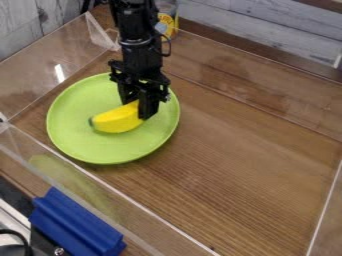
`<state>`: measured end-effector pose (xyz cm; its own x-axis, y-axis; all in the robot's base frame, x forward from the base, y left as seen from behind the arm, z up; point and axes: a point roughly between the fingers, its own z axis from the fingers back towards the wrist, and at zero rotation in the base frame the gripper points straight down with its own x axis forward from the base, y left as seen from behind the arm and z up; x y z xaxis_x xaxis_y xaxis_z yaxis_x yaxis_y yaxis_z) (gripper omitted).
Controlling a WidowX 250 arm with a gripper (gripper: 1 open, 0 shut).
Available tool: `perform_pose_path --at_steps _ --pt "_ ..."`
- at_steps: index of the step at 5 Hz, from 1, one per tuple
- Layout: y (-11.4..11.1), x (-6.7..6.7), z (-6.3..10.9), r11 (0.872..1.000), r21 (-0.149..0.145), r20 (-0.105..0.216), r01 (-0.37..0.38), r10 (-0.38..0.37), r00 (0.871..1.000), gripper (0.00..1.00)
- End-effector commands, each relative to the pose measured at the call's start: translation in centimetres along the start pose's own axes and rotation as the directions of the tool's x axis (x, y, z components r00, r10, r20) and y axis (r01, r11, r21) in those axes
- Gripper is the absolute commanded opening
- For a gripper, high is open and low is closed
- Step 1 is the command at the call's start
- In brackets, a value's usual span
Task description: Remove the banana from inside the green plate and put it on the table
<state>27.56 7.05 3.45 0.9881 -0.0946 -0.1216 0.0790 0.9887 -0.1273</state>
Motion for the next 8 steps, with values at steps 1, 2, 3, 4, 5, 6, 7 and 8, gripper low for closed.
perform_pose_path --at_steps 1,2,3,4,5,6,7,8 --pt "-0.12 1.17 1.54 1.0 0.024 0.043 0.009 -0.01 0.999 0.0" --pt "-0.08 1.49 1.33 0.999 0.037 0.033 0.006 -0.007 0.999 0.0" --pt "0.06 1.6 1.28 0.999 0.05 0.023 -0.004 0.003 1.0 0.0" --pt "0.23 1.68 1.12 0.998 0.06 0.015 -0.014 0.013 1.0 1.0" --pt "0.21 1.68 1.35 0.998 0.062 0.014 -0.018 0.018 1.0 0.0" --pt "0.17 1.7 1.54 0.998 0.064 0.013 -0.02 0.019 1.0 0.0" --pt "0.27 1.71 1.45 0.997 0.069 0.008 -0.029 0.029 1.0 1.0" --pt "0.35 1.7 1.16 0.997 0.067 0.005 -0.025 0.025 1.0 0.0"
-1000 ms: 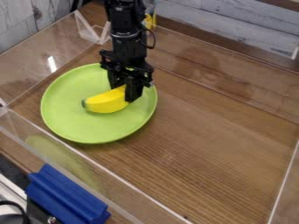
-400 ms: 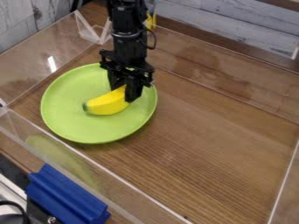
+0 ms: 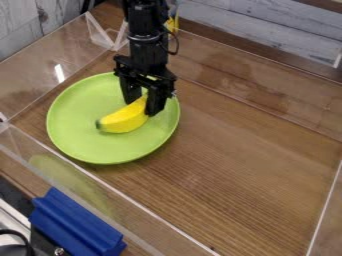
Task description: Remove the banana from inside the green plate and put it on the table
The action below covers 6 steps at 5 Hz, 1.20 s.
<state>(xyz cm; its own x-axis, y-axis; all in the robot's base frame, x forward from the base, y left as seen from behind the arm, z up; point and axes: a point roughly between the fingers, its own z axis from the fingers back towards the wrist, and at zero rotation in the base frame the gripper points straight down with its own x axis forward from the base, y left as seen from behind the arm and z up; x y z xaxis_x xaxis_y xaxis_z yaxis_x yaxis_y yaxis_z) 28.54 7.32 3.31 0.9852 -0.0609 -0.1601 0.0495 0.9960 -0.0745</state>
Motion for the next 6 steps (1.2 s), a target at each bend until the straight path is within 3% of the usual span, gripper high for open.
perform_pose_path --at_steps 1,5,6 --pt "-0.1 0.6 1.2 1.0 0.018 0.039 0.009 -0.009 0.999 0.0" --pt "-1.2 -0.1 4.2 0.999 0.04 0.04 -0.003 0.002 0.999 0.0" --pt "-2.4 -0.3 4.9 0.999 0.047 0.047 -0.001 -0.001 0.999 0.0"
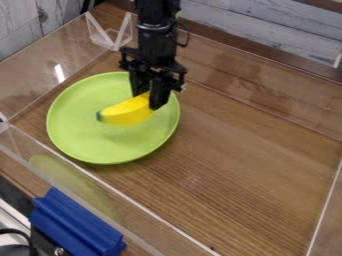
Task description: Remove the banana from inside the green plate and put it on the table
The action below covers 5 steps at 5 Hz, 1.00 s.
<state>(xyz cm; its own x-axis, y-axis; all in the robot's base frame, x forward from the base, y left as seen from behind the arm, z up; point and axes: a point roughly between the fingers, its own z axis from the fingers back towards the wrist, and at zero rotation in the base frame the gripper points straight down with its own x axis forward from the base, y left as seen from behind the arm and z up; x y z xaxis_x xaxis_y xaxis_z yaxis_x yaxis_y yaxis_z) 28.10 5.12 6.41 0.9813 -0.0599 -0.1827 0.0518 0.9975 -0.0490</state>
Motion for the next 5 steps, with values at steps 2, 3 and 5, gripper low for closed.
perform_pose_path --at_steps 2,3,5 --pt "-2.3 -0.1 2.9 0.999 0.03 0.077 0.019 -0.022 0.997 0.0" --pt "-3.0 -0.3 3.3 0.999 0.032 0.08 0.025 -0.028 0.996 0.0" --pt "-3.9 -0.8 3.9 0.998 0.039 0.078 0.041 -0.044 0.996 0.0"
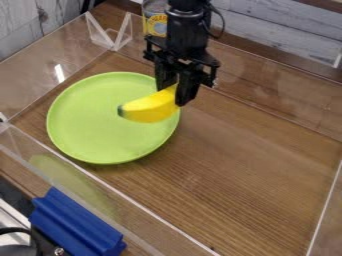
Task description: Remove the banana from inside the green plate and put it on the table
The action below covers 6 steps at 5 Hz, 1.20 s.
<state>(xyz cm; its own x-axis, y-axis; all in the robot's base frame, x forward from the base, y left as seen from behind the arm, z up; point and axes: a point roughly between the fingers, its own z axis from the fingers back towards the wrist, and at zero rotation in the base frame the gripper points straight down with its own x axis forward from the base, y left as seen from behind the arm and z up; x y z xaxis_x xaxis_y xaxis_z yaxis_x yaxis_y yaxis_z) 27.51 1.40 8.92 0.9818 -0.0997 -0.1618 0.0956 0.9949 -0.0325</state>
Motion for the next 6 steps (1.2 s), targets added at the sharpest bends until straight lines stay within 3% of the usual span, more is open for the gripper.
perform_pose_path --at_steps 1,4,6 --pt "-0.6 -0.2 2.1 1.0 0.018 0.058 0.007 -0.008 0.998 0.0" --pt "-3.0 -1.4 2.7 0.999 0.019 0.049 0.031 -0.032 0.998 0.0" --pt "-5.9 -2.3 2.2 0.999 0.008 0.053 0.047 -0.048 0.997 0.0"
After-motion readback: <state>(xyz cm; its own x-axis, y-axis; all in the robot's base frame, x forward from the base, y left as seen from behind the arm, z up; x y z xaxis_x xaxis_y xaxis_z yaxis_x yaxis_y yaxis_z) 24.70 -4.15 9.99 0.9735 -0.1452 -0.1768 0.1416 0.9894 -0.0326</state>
